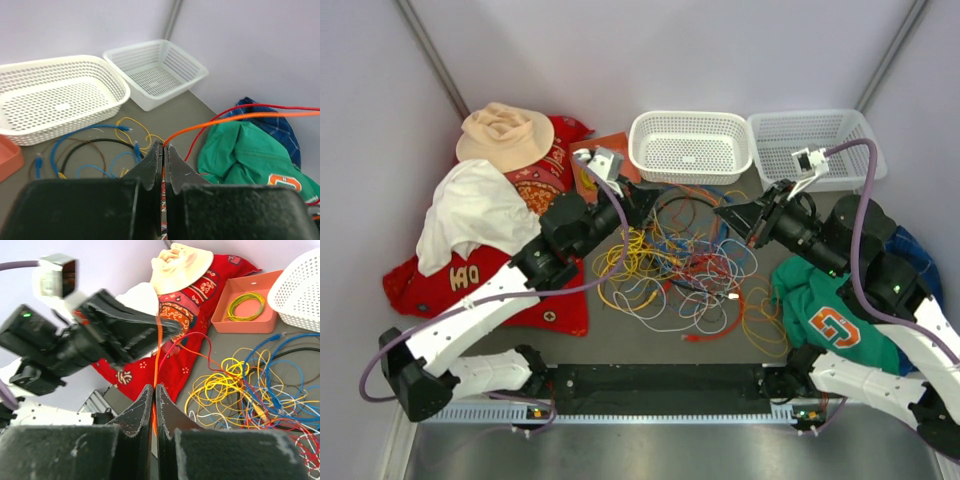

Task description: Untangle the cables

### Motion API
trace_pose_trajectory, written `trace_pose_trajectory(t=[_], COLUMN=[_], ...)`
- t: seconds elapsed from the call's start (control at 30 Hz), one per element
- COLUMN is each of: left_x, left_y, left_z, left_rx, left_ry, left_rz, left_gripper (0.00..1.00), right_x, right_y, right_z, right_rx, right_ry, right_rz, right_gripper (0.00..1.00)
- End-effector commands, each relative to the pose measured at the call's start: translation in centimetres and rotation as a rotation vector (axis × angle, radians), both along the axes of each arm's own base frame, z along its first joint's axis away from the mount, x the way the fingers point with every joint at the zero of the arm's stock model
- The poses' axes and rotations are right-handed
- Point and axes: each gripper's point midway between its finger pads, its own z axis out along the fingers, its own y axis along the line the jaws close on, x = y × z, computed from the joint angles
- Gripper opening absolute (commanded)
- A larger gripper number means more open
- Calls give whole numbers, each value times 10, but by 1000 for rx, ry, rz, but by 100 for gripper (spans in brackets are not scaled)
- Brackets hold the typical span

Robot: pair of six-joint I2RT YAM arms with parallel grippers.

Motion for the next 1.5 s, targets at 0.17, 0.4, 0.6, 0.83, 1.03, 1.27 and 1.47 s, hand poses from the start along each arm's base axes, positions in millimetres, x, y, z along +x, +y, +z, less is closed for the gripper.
trace_pose_trajectory(t=[0.17,0.4,0.6,0.83,1.03,1.27,1.47], left_x=[-4,-12,-19,-23,-29,-35,-35], left_y=[60,49,33,19,20,17,18], left_z=[54,89,97,106,123,130,127], left_rx=[-103,-177,-213,-230,-262,-261,-254], left_ry=[-74,-84,-64,-36,-48,-61,-50], left_rz=[210,137,47,-21,-43,-76,-76], left_gripper=[0,0,0,0,0,0,0], right_x=[5,4,2,9,32,56,78], right_y=[-18,-18,-8,23,43,63,79], right_z=[-2,-3,-4,-21,-48,-89,-87], right_rx=[-5,-4,-2,-49,-114,-170,-140], right_ry=[-16,-15,-20,-4,4,45,17], right_rz=[-83,-80,-32,69,71,63,38], right_gripper=[6,3,25,60,59,58,54])
